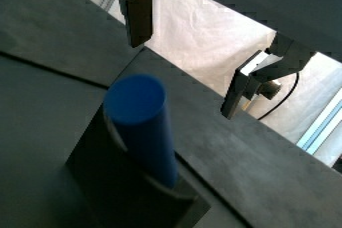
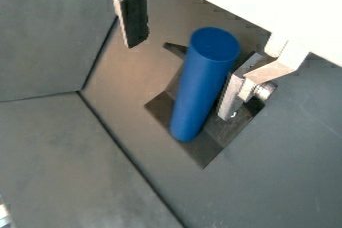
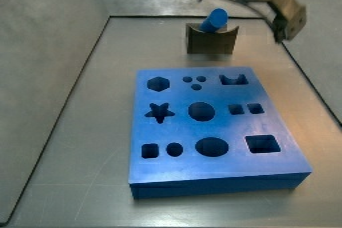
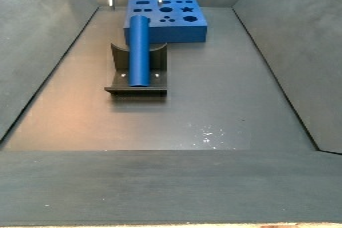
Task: Pick up the round object. Move up. Place the round object on the fixture. Regrasp the round object. Move to above the board. Insert the round object.
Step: Regrasp the round object, then move to above the board.
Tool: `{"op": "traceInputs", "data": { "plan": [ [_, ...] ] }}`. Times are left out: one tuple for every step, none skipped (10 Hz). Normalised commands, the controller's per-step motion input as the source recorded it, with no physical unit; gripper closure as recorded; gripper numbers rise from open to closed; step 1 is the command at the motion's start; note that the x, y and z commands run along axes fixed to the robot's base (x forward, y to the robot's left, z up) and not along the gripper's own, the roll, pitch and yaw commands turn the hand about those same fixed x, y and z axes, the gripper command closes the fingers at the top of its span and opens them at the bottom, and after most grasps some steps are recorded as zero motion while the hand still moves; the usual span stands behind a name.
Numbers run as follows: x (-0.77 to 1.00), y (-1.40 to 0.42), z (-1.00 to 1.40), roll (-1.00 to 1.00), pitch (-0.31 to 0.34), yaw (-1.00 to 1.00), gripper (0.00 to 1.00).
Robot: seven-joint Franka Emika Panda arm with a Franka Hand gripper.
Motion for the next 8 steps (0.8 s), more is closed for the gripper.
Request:
{"op": "traceInputs", "data": {
  "plan": [
    [0.1, 0.01, -0.84, 0.07, -0.043, -0.02, 0.0],
    [0.09, 0.0, -0.68, 0.07, -0.024, -0.02, 0.0],
    [0.09, 0.0, -0.51, 0.07, -0.006, -0.01, 0.0],
    [0.09, -0.01, -0.36, 0.07, 0.009, -0.01, 0.0],
    [0.0, 0.0, 0.0, 0.0, 0.0, 0.0, 1.0],
    [0.13, 0.16, 1.0, 0.03, 0.007, -0.07, 1.0],
    [0.13, 0.15, 1.0, 0.02, 0.006, -0.07, 1.0],
    [0.09, 0.13, 1.0, 0.01, 0.027, -0.06, 1.0]
  ]
}}
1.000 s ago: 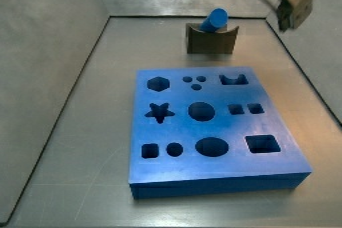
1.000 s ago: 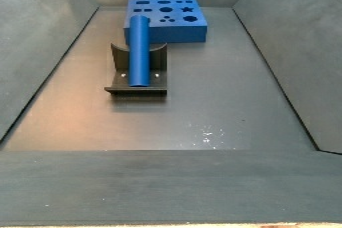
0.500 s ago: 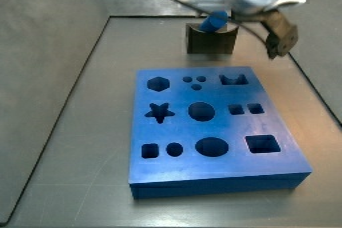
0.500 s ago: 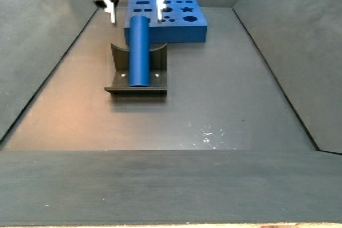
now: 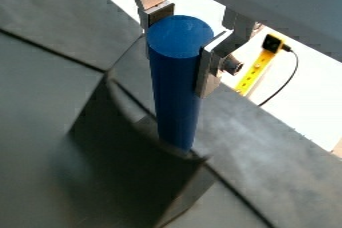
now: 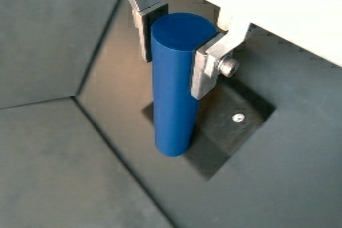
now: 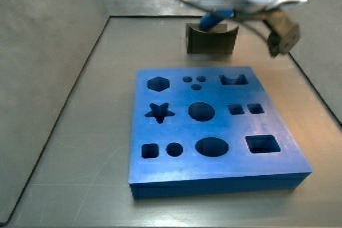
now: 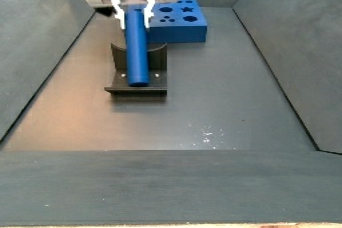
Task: Pick up the round object. Move up. Place the round object on the fixture. Regrasp the round object. Move to above the board. Insert the round object.
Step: Move to above the board.
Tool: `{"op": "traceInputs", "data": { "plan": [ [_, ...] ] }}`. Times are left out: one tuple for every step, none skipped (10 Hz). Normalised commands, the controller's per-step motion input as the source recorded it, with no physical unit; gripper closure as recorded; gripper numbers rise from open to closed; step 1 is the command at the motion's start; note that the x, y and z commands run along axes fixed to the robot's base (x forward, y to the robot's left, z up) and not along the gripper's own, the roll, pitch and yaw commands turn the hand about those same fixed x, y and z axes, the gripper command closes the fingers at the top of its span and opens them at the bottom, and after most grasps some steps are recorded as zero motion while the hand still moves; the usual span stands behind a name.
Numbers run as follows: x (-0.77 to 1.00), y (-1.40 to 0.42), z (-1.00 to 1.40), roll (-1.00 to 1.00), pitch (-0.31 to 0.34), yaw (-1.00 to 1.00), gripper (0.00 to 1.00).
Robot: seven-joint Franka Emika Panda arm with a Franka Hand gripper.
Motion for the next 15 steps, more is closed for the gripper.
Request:
{"op": "traceInputs", "data": {
  "plan": [
    [0.08, 0.11, 1.0, 0.01, 0.039, -0.06, 1.0],
    [0.04, 0.08, 0.93, -0.01, 0.06, -0.04, 1.0],
    [0.02, 0.06, 0.76, -0.03, 0.074, -0.03, 1.0],
    [0.0, 0.03, 0.58, -0.04, 0.087, -0.01, 1.0],
    [-0.01, 0.01, 0.35, -0.04, 0.093, 0.01, 1.0],
    [-0.01, 0.01, 0.18, -0.04, 0.096, 0.02, 1.0],
    [-0.72, -1.0, 0.77, -1.0, -0.012, -0.07, 1.0],
    [-0.72, -1.0, 0.78, -1.0, -0.017, -0.06, 1.0],
    [-0.76, -1.0, 0.82, -1.0, -0.036, -0.06, 1.0],
    [-0.8, -1.0, 0.82, -1.0, -0.043, -0.07, 1.0],
    [-0.8, -1.0, 0.83, -1.0, -0.039, -0.07, 1.0],
    [-0.82, -1.0, 0.84, -1.0, -0.036, -0.08, 1.0],
    [-0.84, -1.0, 0.85, -1.0, -0.03, -0.08, 1.0],
    [-0.77, -0.87, 0.77, -1.0, -0.031, -0.08, 1.0],
    [-0.54, -0.56, 0.51, -1.0, -0.033, -0.08, 1.0]
  ]
}}
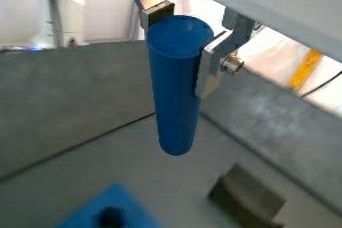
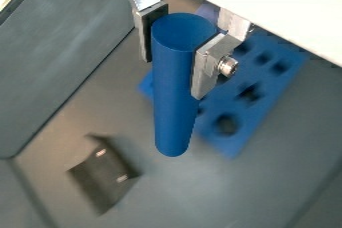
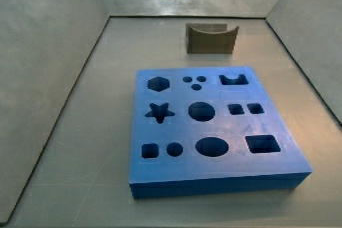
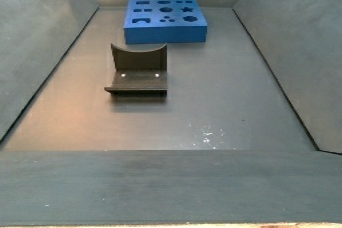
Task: Pick up the round object. Move up. Place the round object on the fixture. Regrasp the round object. Move to above the board. Insert the round object.
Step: Move to above the board, then insert the round object.
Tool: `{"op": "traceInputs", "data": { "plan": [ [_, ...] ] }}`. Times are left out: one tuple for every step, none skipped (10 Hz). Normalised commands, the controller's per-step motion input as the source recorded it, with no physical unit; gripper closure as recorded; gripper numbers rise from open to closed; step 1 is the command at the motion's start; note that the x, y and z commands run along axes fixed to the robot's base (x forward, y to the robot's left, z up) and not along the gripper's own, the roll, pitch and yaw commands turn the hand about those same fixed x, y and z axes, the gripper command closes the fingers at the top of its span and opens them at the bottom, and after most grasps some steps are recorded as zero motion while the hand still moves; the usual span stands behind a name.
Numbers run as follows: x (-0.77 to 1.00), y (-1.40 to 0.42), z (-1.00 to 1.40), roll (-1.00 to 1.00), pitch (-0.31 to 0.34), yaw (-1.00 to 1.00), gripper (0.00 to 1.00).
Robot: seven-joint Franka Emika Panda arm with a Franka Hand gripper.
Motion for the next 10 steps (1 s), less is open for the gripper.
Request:
{"op": "traceInputs", "data": {
  "plan": [
    [-0.28, -0.23, 0.23, -1.0, -0.027, -0.08, 1.0],
    [-0.15, -0.09, 0.1, -1.0, -0.021, -0.08, 1.0],
    [-0.09, -0.03, 0.05, -1.0, -0.02, -0.07, 1.0],
    [-0.08, -0.01, 0.04, -0.75, -0.024, -0.05, 1.0],
    [-0.07, 0.01, 0.02, -0.6, -0.033, -0.04, 1.0],
    [-0.06, 0.01, 0.01, -0.36, -0.041, -0.02, 1.0],
    [-0.05, 0.01, 0.01, -0.24, -0.035, -0.02, 1.0],
    [0.0, 0.0, -0.02, 0.0, 0.0, 0.0, 1.0],
    [0.0, 0.0, -0.05, 0.0, 0.0, 0.0, 1.0],
    [0.01, -0.03, -0.15, 0.0, 0.0, 0.0, 1.0]
  ]
}}
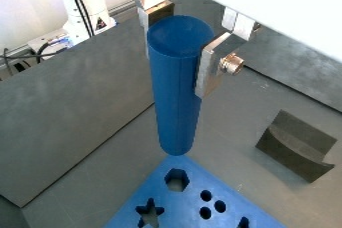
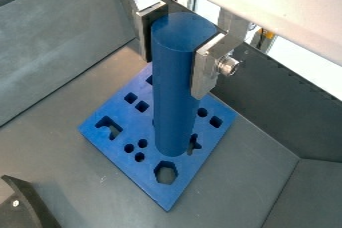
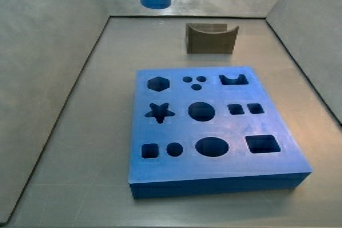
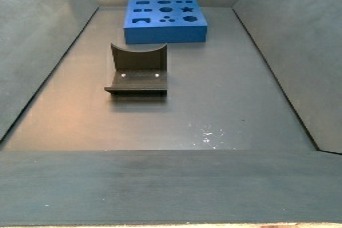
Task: Pick up the round object. Move up. Place the round object on the fixture. Regrasp the round object. Move to above the board. Insert the round object.
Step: Insert the round object.
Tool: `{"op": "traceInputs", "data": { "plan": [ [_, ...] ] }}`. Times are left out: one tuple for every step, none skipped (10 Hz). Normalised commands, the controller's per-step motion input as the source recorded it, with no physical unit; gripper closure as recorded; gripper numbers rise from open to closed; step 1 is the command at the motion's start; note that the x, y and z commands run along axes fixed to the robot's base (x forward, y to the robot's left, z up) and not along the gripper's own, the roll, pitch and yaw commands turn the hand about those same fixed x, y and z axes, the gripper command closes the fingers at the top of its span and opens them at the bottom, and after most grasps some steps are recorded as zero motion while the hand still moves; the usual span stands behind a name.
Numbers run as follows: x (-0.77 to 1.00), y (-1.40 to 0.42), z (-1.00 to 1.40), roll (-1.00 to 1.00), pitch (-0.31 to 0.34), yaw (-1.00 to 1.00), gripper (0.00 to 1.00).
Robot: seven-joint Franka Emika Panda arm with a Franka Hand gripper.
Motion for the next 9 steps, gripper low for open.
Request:
{"op": "traceInputs", "data": {
  "plan": [
    [0.4, -0.37, -0.37, 0.0, -0.003, -0.06, 1.0],
    [0.6, -0.46, -0.58, -0.02, -0.049, -0.11, 1.0],
    [0.66, -0.41, -0.75, -0.06, -0.106, -0.11, 1.0],
    [0.55, -0.31, -0.94, -0.03, -0.176, -0.07, 1.0],
    [0.4, -0.23, -0.99, 0.0, -0.144, 0.0, 1.0],
    [0.26, -0.24, -1.0, 0.0, -0.111, 0.0, 1.0],
    [0.15, -0.2, -0.89, -0.06, -0.143, -0.06, 1.0],
    [0.18, -0.11, -0.68, -0.17, -0.157, -0.11, 1.0],
    [0.17, -0.05, -0.38, -0.1, -0.02, -0.03, 1.0]
  ]
}}
